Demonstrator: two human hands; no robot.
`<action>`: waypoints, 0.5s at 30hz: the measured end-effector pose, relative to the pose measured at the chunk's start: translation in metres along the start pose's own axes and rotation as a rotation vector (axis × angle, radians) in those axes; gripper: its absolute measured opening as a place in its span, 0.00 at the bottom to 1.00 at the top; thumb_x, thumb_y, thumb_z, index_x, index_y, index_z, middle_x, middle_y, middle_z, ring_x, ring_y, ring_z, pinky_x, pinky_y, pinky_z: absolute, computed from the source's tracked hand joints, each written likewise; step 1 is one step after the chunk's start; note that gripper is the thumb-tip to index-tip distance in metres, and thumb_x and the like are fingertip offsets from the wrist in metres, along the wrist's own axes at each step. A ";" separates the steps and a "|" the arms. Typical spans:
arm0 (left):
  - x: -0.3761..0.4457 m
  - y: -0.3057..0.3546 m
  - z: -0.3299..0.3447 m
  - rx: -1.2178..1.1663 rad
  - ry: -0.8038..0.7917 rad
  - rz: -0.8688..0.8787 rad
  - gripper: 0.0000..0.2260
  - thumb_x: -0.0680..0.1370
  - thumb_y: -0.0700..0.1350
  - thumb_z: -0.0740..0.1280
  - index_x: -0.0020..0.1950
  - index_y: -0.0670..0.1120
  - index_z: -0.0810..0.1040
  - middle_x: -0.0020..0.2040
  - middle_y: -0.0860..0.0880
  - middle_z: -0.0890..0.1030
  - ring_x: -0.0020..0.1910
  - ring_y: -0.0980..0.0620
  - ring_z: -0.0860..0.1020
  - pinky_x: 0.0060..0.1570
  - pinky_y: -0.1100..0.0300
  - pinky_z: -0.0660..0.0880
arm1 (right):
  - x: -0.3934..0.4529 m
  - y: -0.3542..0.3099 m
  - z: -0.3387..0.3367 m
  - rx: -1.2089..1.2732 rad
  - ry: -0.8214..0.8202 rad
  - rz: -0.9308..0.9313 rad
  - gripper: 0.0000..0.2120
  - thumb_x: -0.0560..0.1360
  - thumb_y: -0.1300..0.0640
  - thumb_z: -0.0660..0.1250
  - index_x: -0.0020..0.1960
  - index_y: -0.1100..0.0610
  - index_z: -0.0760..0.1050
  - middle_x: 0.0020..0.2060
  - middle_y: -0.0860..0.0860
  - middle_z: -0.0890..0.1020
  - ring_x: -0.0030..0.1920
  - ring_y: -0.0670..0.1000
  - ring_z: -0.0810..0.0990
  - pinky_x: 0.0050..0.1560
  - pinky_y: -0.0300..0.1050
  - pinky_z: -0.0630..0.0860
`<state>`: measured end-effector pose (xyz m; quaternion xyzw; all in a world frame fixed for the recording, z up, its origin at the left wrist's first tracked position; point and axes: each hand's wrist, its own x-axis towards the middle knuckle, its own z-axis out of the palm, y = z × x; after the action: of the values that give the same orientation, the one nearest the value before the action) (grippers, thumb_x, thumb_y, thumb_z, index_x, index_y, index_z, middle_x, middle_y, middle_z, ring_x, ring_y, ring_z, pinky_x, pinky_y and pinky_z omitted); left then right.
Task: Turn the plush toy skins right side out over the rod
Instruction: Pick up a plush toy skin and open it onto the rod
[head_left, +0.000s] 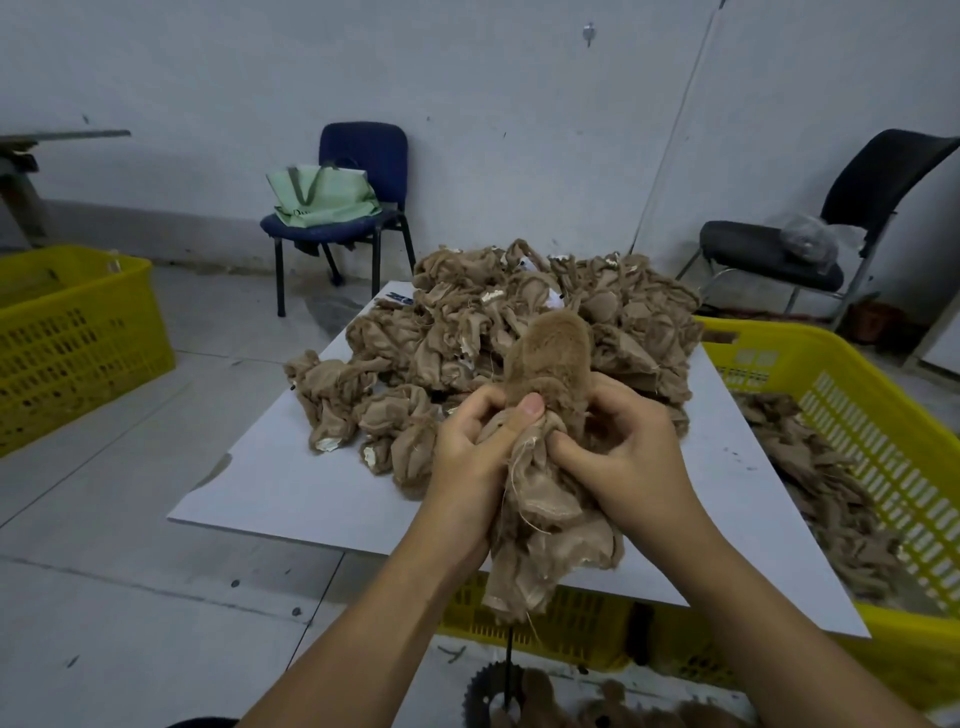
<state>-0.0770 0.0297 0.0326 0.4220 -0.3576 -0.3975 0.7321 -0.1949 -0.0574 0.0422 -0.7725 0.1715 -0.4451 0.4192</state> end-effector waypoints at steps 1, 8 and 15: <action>-0.001 0.000 0.001 -0.005 0.014 0.006 0.10 0.76 0.50 0.72 0.41 0.45 0.75 0.39 0.43 0.77 0.36 0.48 0.77 0.37 0.55 0.77 | 0.000 0.000 0.002 -0.019 0.011 0.000 0.09 0.71 0.61 0.73 0.51 0.62 0.82 0.46 0.56 0.83 0.50 0.56 0.82 0.50 0.60 0.79; -0.003 -0.006 0.001 0.196 0.000 0.089 0.09 0.76 0.52 0.72 0.41 0.47 0.78 0.40 0.44 0.79 0.41 0.47 0.79 0.44 0.48 0.77 | 0.008 0.004 0.004 -0.111 0.163 -0.031 0.03 0.74 0.69 0.70 0.47 0.67 0.77 0.41 0.61 0.78 0.43 0.62 0.77 0.42 0.62 0.76; 0.000 -0.011 -0.001 0.185 -0.110 0.031 0.08 0.77 0.45 0.71 0.56 0.50 0.83 0.54 0.48 0.84 0.55 0.48 0.82 0.55 0.58 0.80 | 0.023 0.018 -0.011 -0.137 0.277 0.083 0.11 0.72 0.66 0.73 0.41 0.64 0.70 0.36 0.60 0.74 0.37 0.63 0.75 0.38 0.61 0.77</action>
<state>-0.0791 0.0263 0.0220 0.4598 -0.4387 -0.3740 0.6755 -0.1895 -0.0884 0.0436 -0.7229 0.2896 -0.5167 0.3559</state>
